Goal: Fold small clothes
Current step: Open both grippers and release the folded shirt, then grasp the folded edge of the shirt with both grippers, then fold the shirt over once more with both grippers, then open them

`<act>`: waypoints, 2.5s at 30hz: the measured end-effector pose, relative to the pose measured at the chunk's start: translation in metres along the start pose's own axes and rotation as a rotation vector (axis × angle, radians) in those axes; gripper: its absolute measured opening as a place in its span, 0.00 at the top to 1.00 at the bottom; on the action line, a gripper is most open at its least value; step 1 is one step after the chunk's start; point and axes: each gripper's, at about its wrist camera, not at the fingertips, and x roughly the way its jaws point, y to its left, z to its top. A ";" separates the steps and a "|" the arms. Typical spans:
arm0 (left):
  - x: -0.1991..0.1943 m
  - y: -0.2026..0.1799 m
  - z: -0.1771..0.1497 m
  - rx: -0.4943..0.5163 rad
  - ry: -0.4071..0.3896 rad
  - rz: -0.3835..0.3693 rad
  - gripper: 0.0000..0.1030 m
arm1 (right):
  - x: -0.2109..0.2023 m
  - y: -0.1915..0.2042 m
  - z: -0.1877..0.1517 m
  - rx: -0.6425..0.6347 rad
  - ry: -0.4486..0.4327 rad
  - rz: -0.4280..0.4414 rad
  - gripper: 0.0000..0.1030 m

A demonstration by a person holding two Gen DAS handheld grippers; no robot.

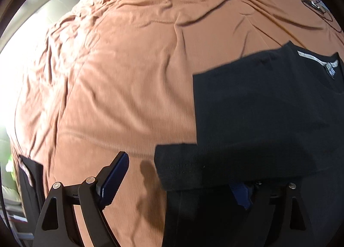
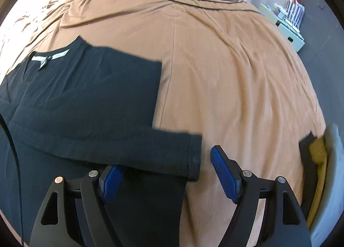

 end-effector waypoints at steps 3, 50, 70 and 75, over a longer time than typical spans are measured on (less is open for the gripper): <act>0.003 -0.002 0.016 0.003 -0.013 0.027 0.14 | 0.010 0.001 0.017 -0.001 -0.014 -0.031 0.27; 0.016 0.037 0.031 -0.236 -0.042 -0.264 0.95 | 0.050 -0.060 0.016 0.198 -0.073 0.276 0.98; -0.083 0.062 0.054 -0.263 -0.247 -0.242 0.97 | -0.043 -0.050 0.007 0.188 -0.270 0.180 0.99; -0.082 0.063 0.073 -0.268 -0.257 -0.220 0.97 | -0.040 -0.050 0.022 0.187 -0.280 0.162 0.99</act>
